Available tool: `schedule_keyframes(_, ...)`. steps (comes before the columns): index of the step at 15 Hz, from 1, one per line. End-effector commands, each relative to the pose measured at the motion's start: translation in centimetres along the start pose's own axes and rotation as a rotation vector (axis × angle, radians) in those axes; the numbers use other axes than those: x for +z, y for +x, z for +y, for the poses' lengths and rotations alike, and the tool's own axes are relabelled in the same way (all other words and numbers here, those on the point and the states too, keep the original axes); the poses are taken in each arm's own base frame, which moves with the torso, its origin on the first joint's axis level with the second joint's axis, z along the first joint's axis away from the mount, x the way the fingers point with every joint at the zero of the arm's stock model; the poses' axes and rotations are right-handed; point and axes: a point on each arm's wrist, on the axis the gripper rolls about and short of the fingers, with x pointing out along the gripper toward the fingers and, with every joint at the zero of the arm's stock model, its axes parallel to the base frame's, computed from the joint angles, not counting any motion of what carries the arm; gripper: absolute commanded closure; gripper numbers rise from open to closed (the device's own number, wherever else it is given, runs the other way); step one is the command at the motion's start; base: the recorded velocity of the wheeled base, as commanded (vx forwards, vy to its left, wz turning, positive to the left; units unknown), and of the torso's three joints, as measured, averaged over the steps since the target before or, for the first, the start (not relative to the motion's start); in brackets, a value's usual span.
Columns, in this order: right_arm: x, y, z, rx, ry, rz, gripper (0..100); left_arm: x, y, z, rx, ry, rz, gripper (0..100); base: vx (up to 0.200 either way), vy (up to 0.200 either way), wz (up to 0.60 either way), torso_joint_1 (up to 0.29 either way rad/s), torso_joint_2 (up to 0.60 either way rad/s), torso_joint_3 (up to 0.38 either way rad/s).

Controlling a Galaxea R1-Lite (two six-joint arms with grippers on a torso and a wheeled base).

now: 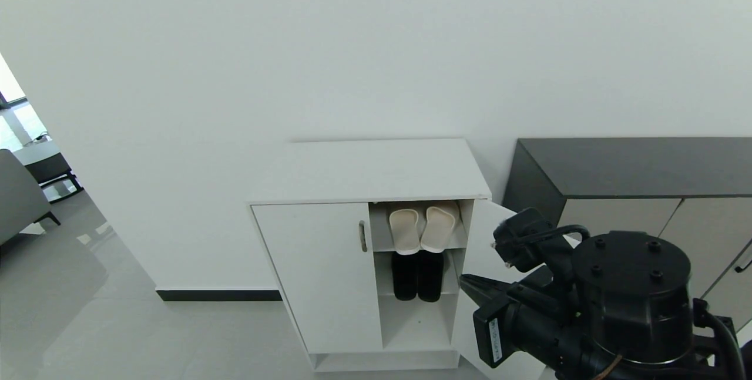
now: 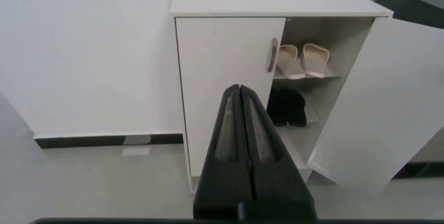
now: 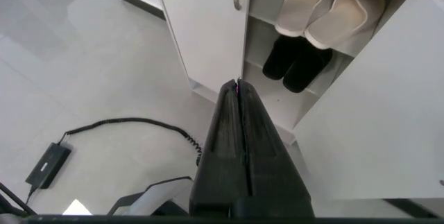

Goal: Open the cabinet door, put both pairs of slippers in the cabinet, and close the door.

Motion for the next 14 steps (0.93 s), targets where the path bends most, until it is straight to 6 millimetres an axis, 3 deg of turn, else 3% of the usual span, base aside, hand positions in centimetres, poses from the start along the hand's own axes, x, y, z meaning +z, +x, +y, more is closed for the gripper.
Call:
schedule_keyframes(1, 0.0, 0.0, 0.0, -0.001, -0.001, 0.002, 100, 0.0, 0.0, 0.0, 0.0, 0.0, 0.001, 100, 0.0, 0.0, 0.0, 0.183, -0.38, -0.193)
schedule_keyframes(4, -0.3, 0.0, 0.0, -0.001, -0.003, 0.009, 100, 0.0, 0.0, 0.0, 0.0, 0.0, 0.001, 100, 0.0, 0.0, 0.0, 0.142, -0.31, -0.159)
schedule_keyframes(10, -0.7, 0.7, -0.4, -0.025, -0.028, 0.027, 100, 0.0, 0.0, 0.0, 0.0, 0.0, 0.001, 100, -0.033, 0.0, 0.0, 0.01, -0.02, -0.006)
schedule_keyframes(12, -0.4, 1.0, -1.9, -0.076, -0.018, 0.021, 100, 0.0, 0.0, 0.0, 0.0, -0.002, 0.001, 100, 0.0, 0.0, 0.0, 0.0, 0.0, 0.0)
schedule_keyframes(14, 0.0, 2.2, -5.6, -0.182, -0.027, 0.033, 100, 0.0, 0.0, 0.0, 0.0, 0.0, 0.001, 100, 0.0, 0.0, 0.0, 0.0, 0.0, 0.0)
